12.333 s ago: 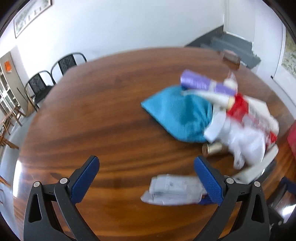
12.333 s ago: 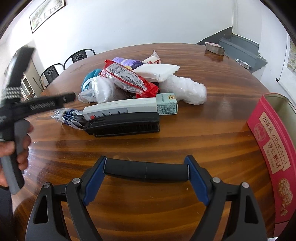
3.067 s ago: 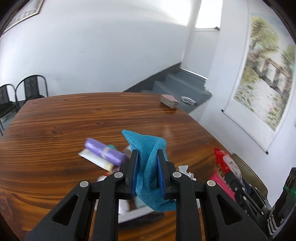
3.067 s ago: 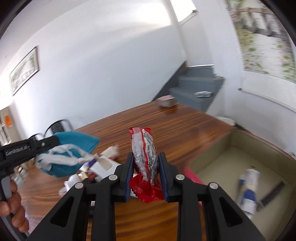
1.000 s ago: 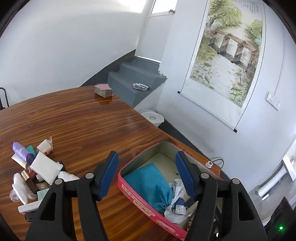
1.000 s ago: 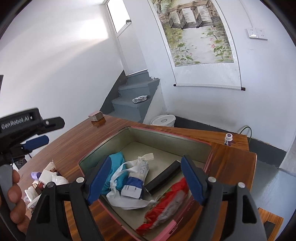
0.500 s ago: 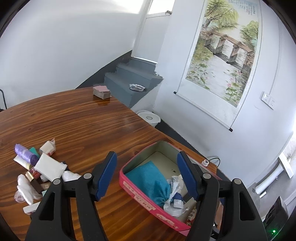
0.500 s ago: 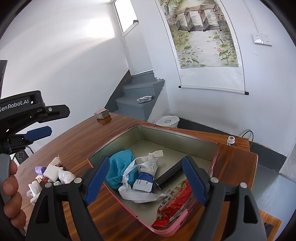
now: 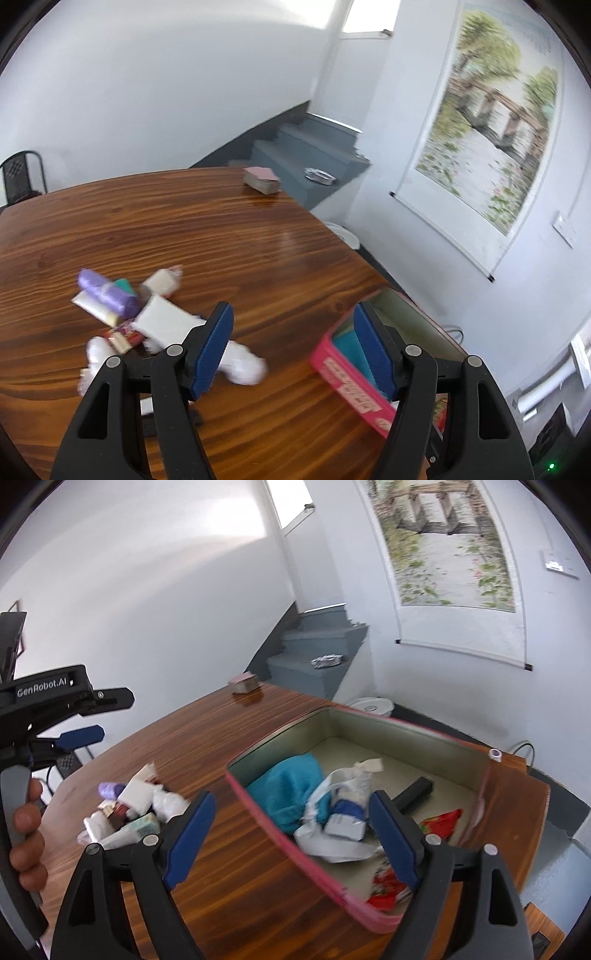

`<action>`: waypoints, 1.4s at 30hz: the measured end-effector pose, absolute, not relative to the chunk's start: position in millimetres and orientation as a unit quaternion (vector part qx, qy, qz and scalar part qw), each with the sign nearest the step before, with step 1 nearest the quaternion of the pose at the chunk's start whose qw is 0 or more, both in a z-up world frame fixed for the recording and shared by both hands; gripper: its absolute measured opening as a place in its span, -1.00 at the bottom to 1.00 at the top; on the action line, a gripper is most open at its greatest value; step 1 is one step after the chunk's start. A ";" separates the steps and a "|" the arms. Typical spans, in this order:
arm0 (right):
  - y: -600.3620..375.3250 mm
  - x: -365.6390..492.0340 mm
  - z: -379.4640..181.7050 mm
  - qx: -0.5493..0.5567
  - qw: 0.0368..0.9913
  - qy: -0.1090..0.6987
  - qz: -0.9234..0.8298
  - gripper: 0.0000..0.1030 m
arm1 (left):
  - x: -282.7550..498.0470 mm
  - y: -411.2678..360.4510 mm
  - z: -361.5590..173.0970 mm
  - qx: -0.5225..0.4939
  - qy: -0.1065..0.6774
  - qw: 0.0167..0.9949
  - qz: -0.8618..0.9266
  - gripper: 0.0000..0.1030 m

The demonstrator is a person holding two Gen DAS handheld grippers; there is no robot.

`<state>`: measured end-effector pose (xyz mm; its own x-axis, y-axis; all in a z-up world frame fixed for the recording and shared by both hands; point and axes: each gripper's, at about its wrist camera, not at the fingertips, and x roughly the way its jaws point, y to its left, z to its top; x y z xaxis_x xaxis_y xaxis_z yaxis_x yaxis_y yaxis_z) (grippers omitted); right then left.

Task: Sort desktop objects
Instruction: 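Move both tools from the tin box back to the pile, then grasp the clear plastic-wrapped bundle with the left tool and lift it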

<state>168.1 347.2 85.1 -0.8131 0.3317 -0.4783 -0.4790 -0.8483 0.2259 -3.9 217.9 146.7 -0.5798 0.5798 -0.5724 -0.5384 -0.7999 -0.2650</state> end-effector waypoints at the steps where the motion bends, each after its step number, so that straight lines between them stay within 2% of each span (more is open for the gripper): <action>1: 344.2 166.8 84.3 -0.219 0.212 0.168 0.938 0.71 | -7.2 211.8 146.5 -0.334 -0.034 0.309 0.890 0.38; 10: 309.1 145.2 77.6 -0.252 0.149 0.140 0.946 0.71 | -35.1 160.2 127.8 -0.350 -0.016 0.239 0.905 0.38; 23: 279.2 119.0 64.6 -0.291 0.094 0.134 0.943 0.71 | -59.7 104.6 82.6 -0.402 0.026 0.195 0.894 0.38; 36: 261.3 105.0 51.4 -0.314 0.077 0.127 0.938 0.71 | -93.7 106.7 42.8 -0.457 0.015 0.194 0.868 0.38; 42: 259.2 98.2 44.8 -0.325 0.069 0.136 0.933 0.71 | -97.2 106.1 28.5 -0.445 0.020 0.191 0.875 0.33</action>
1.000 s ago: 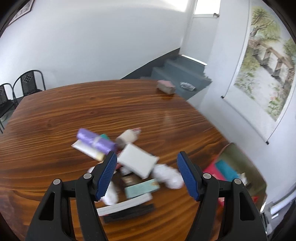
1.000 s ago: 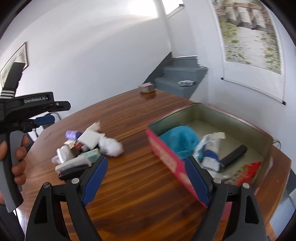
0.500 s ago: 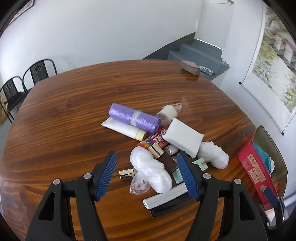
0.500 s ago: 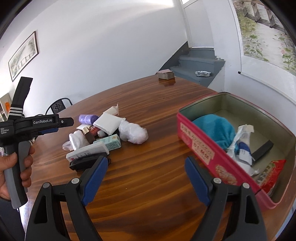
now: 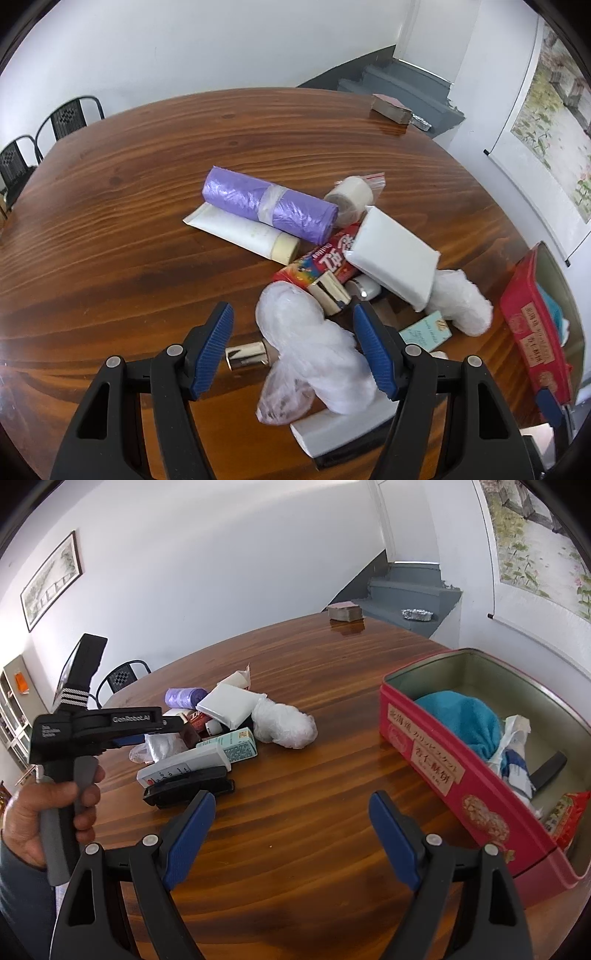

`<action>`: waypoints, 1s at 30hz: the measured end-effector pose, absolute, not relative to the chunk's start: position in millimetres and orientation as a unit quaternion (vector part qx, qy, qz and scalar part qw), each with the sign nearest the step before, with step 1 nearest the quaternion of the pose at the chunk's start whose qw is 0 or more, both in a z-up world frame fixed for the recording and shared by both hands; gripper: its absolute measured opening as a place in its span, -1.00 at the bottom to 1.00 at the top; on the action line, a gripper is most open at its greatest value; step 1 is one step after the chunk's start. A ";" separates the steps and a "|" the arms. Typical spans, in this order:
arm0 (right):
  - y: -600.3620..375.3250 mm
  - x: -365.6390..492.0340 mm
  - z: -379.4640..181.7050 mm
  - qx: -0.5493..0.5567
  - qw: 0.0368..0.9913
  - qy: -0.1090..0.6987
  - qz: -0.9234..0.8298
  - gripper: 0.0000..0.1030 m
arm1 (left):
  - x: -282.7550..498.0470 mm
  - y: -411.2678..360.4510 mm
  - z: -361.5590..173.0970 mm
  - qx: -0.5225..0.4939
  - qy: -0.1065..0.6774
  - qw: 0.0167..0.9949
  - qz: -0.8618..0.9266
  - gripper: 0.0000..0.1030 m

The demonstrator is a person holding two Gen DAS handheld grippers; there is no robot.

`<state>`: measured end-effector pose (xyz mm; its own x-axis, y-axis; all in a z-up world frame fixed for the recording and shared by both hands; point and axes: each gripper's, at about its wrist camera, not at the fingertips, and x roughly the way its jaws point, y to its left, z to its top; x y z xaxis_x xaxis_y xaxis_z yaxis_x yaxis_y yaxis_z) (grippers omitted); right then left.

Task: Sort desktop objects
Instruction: 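Grasp the clear plastic-wrapped bundle with the left tool and lift it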

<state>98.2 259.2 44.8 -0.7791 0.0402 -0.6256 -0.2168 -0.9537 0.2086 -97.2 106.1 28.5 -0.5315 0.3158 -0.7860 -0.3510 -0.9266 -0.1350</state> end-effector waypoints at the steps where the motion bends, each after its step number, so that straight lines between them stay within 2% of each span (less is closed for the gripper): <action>1: 258.3 97.0 43.6 -0.327 0.067 0.136 0.933 0.71 | -96.7 105.7 28.9 -0.441 0.016 0.198 0.875 0.17; 2: 256.9 96.0 42.6 -0.328 0.065 0.137 0.932 0.71 | -96.6 105.0 30.2 -0.441 0.011 0.208 0.873 -0.07; 8: 249.6 85.1 35.2 -0.345 0.041 0.147 0.926 0.71 | -94.7 102.4 37.7 -0.437 0.011 0.213 0.874 -0.46; 18: 233.7 62.0 43.1 -0.351 0.013 0.138 0.926 0.71 | -99.5 97.8 39.8 -0.455 0.010 0.226 0.861 -0.42; 21: 231.6 58.0 42.2 -0.352 0.010 0.141 0.925 0.71 | -102.0 102.1 32.3 -0.474 0.014 0.223 0.851 -0.19; 23: 229.8 56.7 40.0 -0.356 0.008 0.140 0.924 0.71 | -102.2 105.8 26.6 -0.485 0.018 0.228 0.844 0.04; 24: 229.3 56.1 39.1 -0.357 0.007 0.138 0.924 0.71 | -101.5 107.3 25.1 -0.485 0.020 0.230 0.844 0.05; 27: 229.4 53.3 37.7 -0.361 0.004 0.141 0.922 0.71 | -98.1 107.5 25.4 -0.472 0.024 0.235 0.849 0.04; 28: 229.7 52.3 37.9 -0.361 0.001 0.143 0.921 0.71 | -96.2 106.8 28.2 -0.463 0.024 0.238 0.853 -0.29; 29: 229.8 51.1 38.4 -0.362 -0.001 0.145 0.921 0.71 | -94.9 105.4 32.1 -0.458 0.021 0.240 0.856 -0.39; 30: 229.6 49.4 38.9 -0.362 -0.004 0.145 0.921 0.71 | -93.8 102.3 36.9 -0.452 0.013 0.242 0.859 -0.40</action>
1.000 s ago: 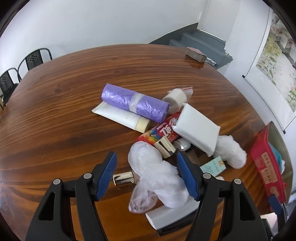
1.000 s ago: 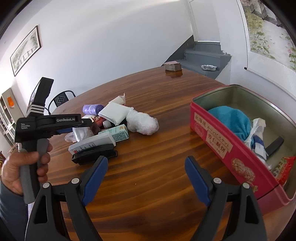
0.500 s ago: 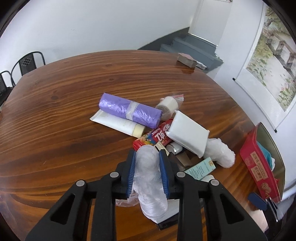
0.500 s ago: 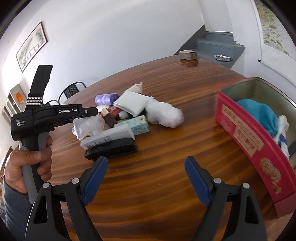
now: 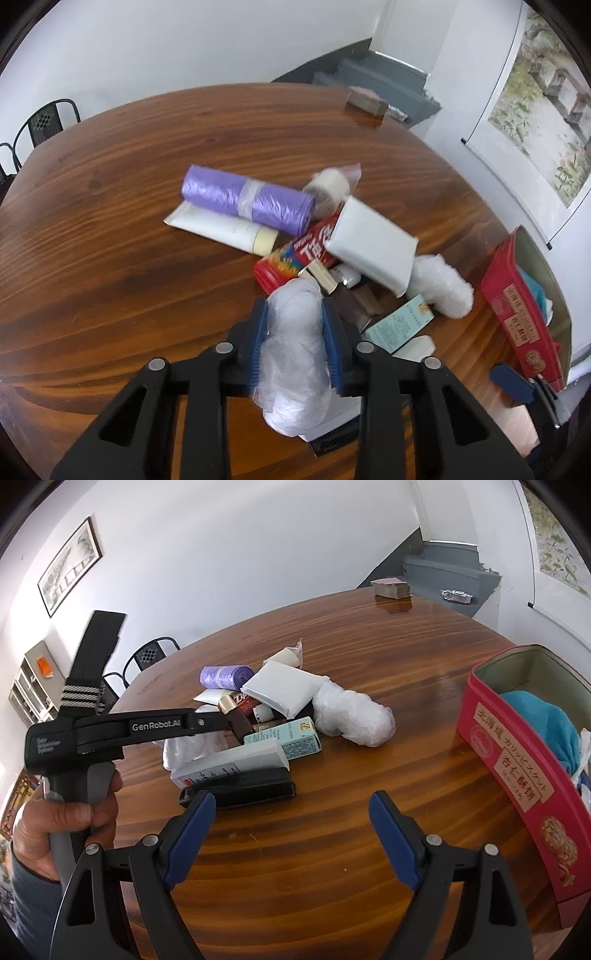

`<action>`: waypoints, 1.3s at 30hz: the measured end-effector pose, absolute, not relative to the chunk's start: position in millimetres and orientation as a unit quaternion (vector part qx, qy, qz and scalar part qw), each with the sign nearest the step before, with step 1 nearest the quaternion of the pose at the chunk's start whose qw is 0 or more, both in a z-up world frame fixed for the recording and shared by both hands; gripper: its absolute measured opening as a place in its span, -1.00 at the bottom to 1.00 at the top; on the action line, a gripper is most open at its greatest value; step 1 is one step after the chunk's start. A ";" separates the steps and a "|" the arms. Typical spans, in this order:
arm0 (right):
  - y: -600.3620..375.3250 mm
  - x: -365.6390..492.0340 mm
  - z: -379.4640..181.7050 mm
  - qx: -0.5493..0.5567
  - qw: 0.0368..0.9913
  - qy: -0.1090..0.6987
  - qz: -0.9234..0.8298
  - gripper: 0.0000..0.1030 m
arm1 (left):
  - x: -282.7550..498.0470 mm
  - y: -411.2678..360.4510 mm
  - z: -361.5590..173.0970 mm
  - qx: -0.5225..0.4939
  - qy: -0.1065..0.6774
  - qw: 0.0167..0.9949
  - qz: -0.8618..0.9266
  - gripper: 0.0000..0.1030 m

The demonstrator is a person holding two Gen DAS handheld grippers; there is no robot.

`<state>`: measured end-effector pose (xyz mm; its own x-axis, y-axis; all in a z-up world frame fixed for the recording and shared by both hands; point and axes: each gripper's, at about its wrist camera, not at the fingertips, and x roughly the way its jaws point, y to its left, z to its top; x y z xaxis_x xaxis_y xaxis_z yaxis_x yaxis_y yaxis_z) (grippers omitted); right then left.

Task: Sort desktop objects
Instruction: 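Grasp the clear plastic-wrapped bundle with the left tool and lift it, then grasp the black stick with the right tool while the left tool holds the plastic bundle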

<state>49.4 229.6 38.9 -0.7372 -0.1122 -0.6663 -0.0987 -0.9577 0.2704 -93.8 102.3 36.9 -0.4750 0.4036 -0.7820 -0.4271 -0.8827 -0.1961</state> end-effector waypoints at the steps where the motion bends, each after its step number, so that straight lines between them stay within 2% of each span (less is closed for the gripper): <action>1: 229.0 47.1 39.3 0.363 0.008 -0.145 -0.920 0.71 | -92.5 98.8 42.6 -0.442 0.007 0.243 0.863 -0.40; 11: 216.8 5.7 44.5 0.370 0.043 -0.126 -0.919 0.71 | -83.3 78.5 81.3 -0.397 -0.019 0.243 0.885 -0.40; 18: 210.0 -28.0 25.9 0.399 0.086 -0.139 -0.902 0.71 | -84.3 76.2 83.1 -0.398 -0.025 0.240 0.885 -0.40; 27: 173.3 11.0 20.0 0.434 0.219 -0.109 -0.867 0.72 | -89.9 66.9 82.5 -0.401 -0.038 0.231 0.886 -0.39; 33: 156.7 22.4 19.0 0.431 0.220 -0.056 -0.874 0.72 | -87.9 68.2 83.6 -0.400 -0.037 0.233 0.885 -0.39; 36: 154.4 21.5 17.3 0.433 0.224 -0.053 -0.871 0.67 | -86.8 68.1 85.6 -0.398 -0.038 0.234 0.886 -0.39; 39: 152.1 19.2 14.6 0.441 0.227 -0.054 -0.866 0.38 | -87.1 67.5 85.8 -0.399 -0.040 0.233 0.886 -0.39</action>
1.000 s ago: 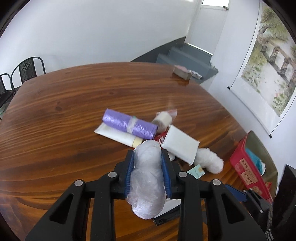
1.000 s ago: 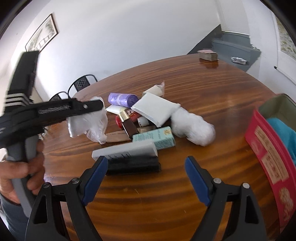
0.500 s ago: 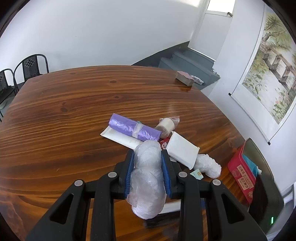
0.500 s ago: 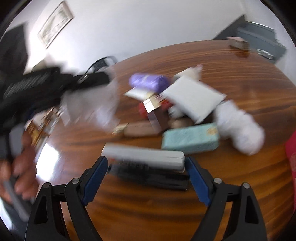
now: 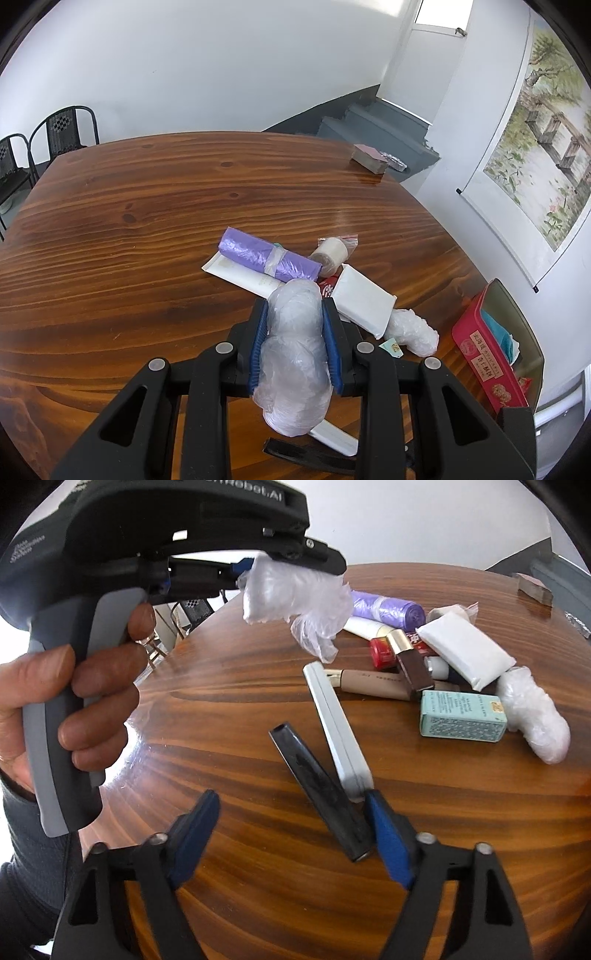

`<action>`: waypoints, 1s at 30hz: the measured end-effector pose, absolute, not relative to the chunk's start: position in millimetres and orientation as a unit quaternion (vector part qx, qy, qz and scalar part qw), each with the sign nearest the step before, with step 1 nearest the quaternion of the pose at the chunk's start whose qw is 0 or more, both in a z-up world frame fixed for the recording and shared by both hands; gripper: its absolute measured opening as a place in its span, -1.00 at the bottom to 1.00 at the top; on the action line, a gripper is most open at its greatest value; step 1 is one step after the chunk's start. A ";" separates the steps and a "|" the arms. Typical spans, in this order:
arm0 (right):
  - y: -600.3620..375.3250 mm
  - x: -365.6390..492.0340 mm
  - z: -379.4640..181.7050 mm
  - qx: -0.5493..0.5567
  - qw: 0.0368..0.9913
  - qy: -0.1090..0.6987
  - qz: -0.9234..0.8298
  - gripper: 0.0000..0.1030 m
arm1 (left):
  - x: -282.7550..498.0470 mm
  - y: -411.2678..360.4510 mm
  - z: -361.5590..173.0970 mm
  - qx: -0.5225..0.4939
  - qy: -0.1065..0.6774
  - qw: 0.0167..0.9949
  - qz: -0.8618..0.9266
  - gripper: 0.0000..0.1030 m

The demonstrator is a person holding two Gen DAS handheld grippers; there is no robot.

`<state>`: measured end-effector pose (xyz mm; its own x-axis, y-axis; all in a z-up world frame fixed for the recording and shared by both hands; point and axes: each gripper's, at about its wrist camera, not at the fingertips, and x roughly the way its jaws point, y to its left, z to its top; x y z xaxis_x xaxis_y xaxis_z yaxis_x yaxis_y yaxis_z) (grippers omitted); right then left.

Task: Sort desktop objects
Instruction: 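Grasp the black stick with the right tool while the left tool holds the plastic bundle, then carry the black stick and plastic bundle to the red tin box with both tools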

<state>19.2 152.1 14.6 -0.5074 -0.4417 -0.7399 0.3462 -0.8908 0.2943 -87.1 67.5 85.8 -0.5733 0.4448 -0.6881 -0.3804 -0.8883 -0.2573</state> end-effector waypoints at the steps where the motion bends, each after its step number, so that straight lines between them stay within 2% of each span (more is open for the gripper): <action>1: 150.7 17.4 13.1 0.445 0.226 -0.053 -0.865 0.20 | -87.3 67.4 85.6 -0.399 -0.041 0.232 0.886 -0.39; 2: 148.7 15.4 11.8 0.447 0.224 -0.048 -0.864 0.06 | -87.6 67.2 85.5 -0.400 -0.042 0.232 0.886 -0.39; 13: 133.4 23.8 8.4 0.433 0.171 0.018 -0.885 -0.65 | -82.9 73.8 85.2 -0.385 -0.010 0.211 0.898 -0.39; 17: 140.6 38.8 9.2 0.431 0.169 0.005 -0.886 -0.66 | -78.9 77.7 87.6 -0.376 -0.001 0.208 0.903 -0.39; 22: 171.3 64.4 18.9 0.408 0.171 -0.054 -0.895 -0.66 | -71.0 83.5 92.6 -0.357 0.019 0.197 0.913 -0.39; 30: 205.5 76.0 43.5 0.372 0.133 -0.109 -0.912 -0.65 | -55.0 100.9 96.1 -0.333 0.055 0.198 0.920 -0.39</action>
<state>76.0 205.5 43.5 -0.6880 -0.3237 -0.6495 0.1622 -0.9410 0.2971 -55.0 100.9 96.1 -0.6999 0.3282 -0.6344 -0.4008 -0.9156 -0.0314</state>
